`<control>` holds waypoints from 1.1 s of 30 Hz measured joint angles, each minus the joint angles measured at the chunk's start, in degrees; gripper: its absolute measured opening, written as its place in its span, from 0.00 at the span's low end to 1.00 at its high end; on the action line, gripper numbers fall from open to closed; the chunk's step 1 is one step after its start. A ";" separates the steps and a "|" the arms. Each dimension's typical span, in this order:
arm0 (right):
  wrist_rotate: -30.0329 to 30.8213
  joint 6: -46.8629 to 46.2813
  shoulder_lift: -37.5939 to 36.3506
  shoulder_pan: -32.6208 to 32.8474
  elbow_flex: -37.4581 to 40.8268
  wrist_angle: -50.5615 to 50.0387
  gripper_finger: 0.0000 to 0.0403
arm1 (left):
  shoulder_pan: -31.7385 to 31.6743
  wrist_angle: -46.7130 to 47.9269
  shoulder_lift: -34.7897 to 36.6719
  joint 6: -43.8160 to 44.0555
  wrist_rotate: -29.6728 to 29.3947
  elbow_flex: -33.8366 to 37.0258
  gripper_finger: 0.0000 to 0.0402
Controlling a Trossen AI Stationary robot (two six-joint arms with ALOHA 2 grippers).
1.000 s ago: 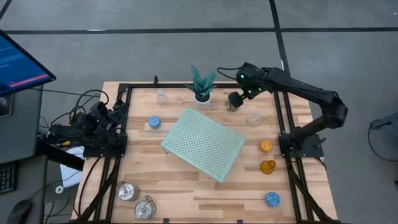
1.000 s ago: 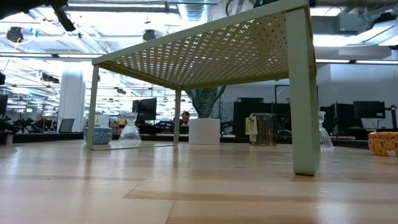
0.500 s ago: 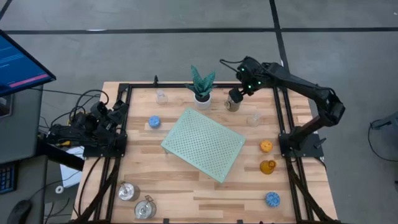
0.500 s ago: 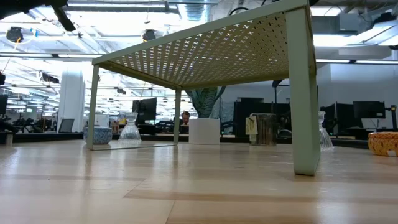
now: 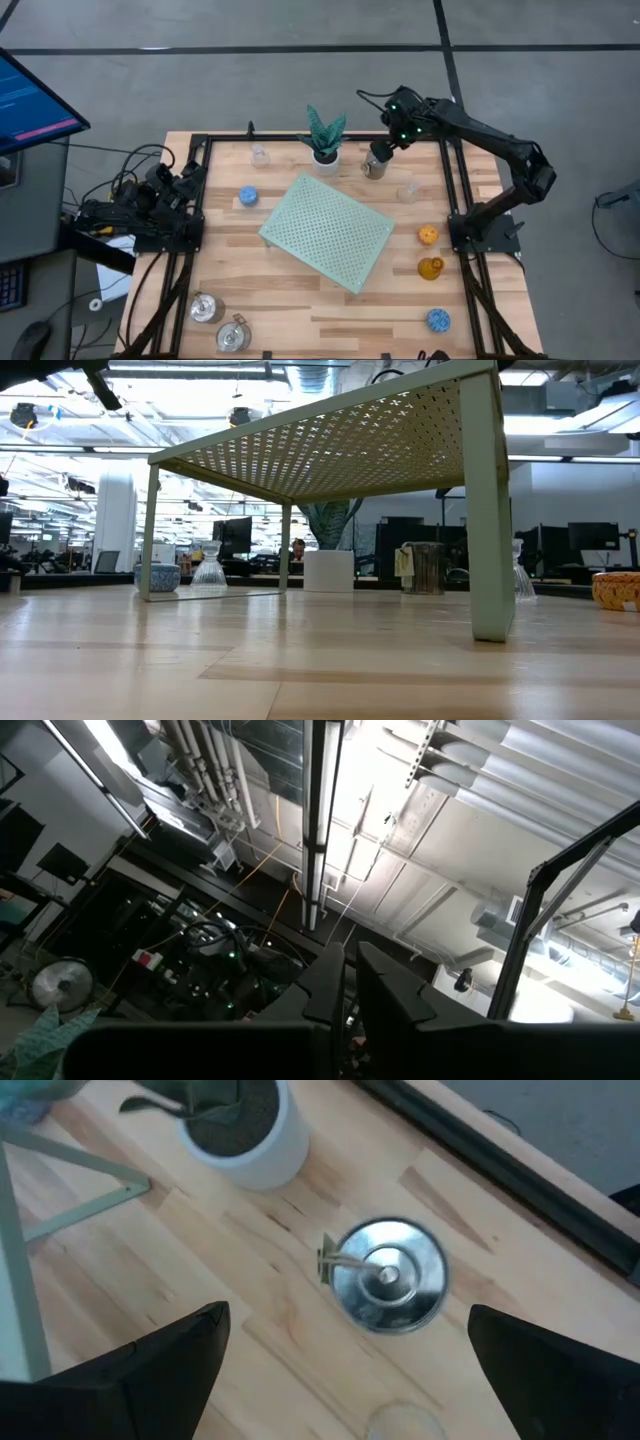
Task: Pick & Place candle stick holders
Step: Put the top silver scented candle on the shelf
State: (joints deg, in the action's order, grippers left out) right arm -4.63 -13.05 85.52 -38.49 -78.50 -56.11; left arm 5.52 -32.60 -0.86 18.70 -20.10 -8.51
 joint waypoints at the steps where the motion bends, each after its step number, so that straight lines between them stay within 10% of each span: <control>1: 0.19 0.11 0.03 -0.22 0.00 0.11 0.99 | 0.00 0.00 0.00 -0.02 0.00 0.00 0.07; 33: -2.53 3.05 15.07 -2.41 0.04 3.31 0.99 | 0.00 0.00 0.00 0.00 -0.01 0.00 0.07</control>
State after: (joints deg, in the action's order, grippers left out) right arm -7.16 -10.00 100.58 -40.90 -78.46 -52.81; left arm 5.51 -32.60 -0.86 18.70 -20.10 -8.51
